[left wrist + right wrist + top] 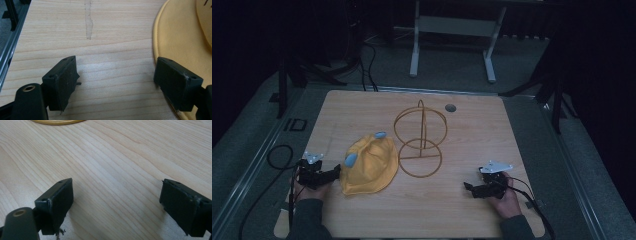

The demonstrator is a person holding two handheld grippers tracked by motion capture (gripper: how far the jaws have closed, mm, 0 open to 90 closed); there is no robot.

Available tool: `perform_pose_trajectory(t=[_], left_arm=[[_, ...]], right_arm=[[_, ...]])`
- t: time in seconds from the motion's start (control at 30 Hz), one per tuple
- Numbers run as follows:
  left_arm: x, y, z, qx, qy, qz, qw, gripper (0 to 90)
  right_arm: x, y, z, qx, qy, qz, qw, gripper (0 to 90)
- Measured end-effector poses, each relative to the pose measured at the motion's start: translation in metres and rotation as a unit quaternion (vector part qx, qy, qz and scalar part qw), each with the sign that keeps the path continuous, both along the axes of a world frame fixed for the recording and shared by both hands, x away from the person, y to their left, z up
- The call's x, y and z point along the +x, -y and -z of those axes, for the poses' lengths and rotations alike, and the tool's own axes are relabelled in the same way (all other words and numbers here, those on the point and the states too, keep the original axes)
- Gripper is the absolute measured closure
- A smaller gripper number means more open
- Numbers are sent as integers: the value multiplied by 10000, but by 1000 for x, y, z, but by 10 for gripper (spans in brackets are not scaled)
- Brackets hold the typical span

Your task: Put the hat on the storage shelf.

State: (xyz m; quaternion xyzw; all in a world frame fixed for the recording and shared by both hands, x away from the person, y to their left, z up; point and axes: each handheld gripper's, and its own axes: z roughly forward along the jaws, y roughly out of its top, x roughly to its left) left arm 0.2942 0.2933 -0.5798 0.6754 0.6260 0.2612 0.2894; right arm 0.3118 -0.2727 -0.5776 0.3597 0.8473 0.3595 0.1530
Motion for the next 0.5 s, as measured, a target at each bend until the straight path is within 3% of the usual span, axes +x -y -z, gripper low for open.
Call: perform_pose_trajectory(t=[0.33,0.43,0.5], left_arm=[[1,0,-3,10,-141,49,9999,211],[1,0,-5,20,-201,162,9997,297],[1,1,-8,33,-258,385,9989,373]], right_arm=[[-1,0,0,-1,11,23,10000,117],[-1,0,0,0,2,27,10000,117],[-1,0,0,0,2,26,10000,117]])
